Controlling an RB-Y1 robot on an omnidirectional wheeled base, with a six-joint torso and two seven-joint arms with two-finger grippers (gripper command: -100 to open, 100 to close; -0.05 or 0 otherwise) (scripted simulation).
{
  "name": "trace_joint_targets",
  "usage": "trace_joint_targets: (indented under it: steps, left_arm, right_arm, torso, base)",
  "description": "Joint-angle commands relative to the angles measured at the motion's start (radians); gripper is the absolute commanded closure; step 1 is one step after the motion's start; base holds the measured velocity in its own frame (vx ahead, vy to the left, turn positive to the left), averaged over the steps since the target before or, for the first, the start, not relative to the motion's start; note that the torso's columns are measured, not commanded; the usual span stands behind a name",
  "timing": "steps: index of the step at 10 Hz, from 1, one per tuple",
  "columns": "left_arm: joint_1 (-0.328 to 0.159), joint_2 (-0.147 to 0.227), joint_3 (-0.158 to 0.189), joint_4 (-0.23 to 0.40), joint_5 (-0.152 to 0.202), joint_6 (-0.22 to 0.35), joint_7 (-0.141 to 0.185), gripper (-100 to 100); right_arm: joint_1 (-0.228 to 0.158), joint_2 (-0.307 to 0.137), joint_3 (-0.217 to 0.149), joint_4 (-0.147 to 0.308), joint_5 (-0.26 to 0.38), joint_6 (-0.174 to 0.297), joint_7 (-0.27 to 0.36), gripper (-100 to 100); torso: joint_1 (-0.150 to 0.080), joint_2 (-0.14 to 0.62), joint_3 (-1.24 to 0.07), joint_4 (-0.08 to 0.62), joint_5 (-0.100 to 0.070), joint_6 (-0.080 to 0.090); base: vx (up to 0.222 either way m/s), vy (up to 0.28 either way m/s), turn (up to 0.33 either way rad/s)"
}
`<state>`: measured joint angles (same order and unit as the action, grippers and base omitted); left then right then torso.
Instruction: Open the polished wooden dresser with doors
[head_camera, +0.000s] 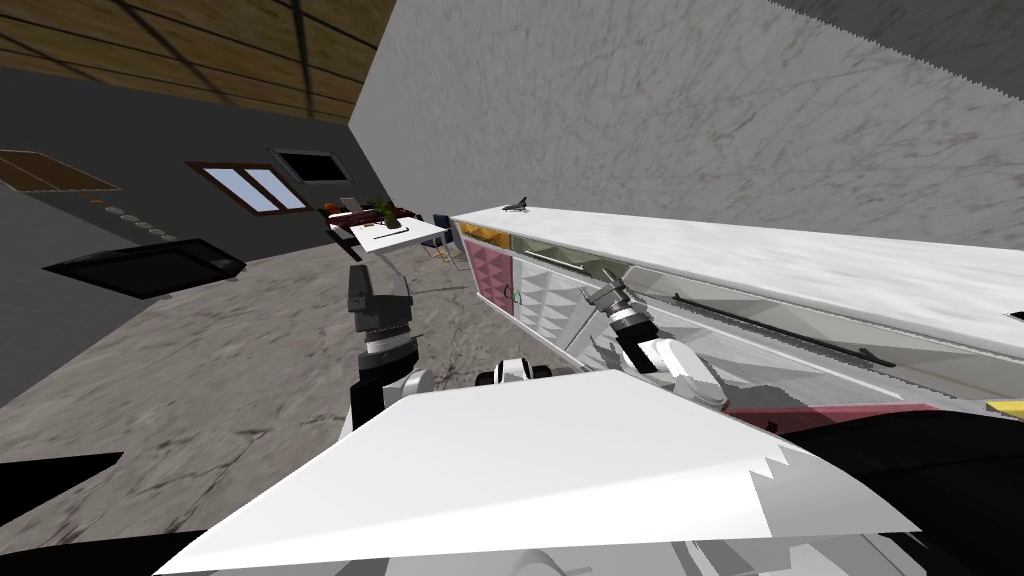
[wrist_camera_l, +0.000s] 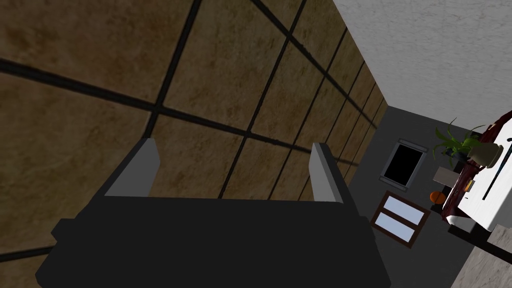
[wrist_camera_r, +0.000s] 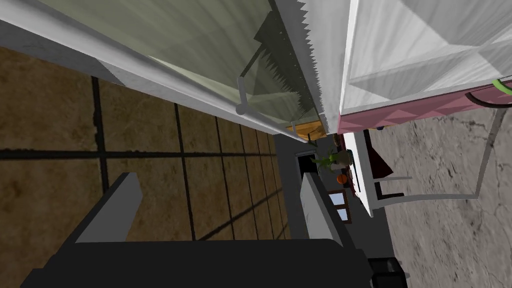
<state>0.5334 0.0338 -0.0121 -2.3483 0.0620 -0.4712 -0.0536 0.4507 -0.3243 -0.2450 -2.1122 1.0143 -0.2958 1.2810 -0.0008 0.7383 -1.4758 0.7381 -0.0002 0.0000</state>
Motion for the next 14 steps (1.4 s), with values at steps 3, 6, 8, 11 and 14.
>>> trace_joint_targets:
  steps: [3,6,8,11,14]
  left_arm:
    - [0.000,0.000,0.000,0.000,0.000,0.000,0.000,0]
    - [0.000,0.000,0.000,0.000,0.000,0.000,0.000,0]
    - [0.000,0.000,0.000,0.000,0.000,0.000,0.000,0]
    - [0.000,0.000,0.000,0.000,0.000,0.000,0.000,0]
    - [0.000,0.000,0.000,0.000,0.000,0.000,0.000,0]
  right_arm:
    - [-0.021,-0.019,-0.024,0.051,0.076,0.030,0.126,-100]
    - [-0.030,-0.033,-0.036,0.074,0.120,0.048,0.190,-100]
    - [-0.029,-0.032,-0.034,0.073,0.123,0.049,0.191,-100]
    - [-0.021,-0.056,-0.041,0.063,0.120,0.059,0.175,100]
    - [-0.004,-0.062,-0.041,0.040,0.118,0.059,0.166,100]
  torso:
    - [0.002,-0.001,0.000,0.000,0.001,0.000]
    - [-0.001,0.001,0.001,0.000,0.000,0.000]
    - [0.000,0.000,0.000,0.000,0.000,0.000]
    - [0.000,0.000,-0.001,0.000,0.000,0.000]
    - [0.006,0.004,0.003,0.001,0.002,0.000]
  base:
    - [0.069,0.070,-0.015]
    - [0.053,0.050,-0.018]
    - [0.034,0.030,-0.010]
    - [0.041,0.009,0.003]
    - [-0.087,0.103,-0.029]
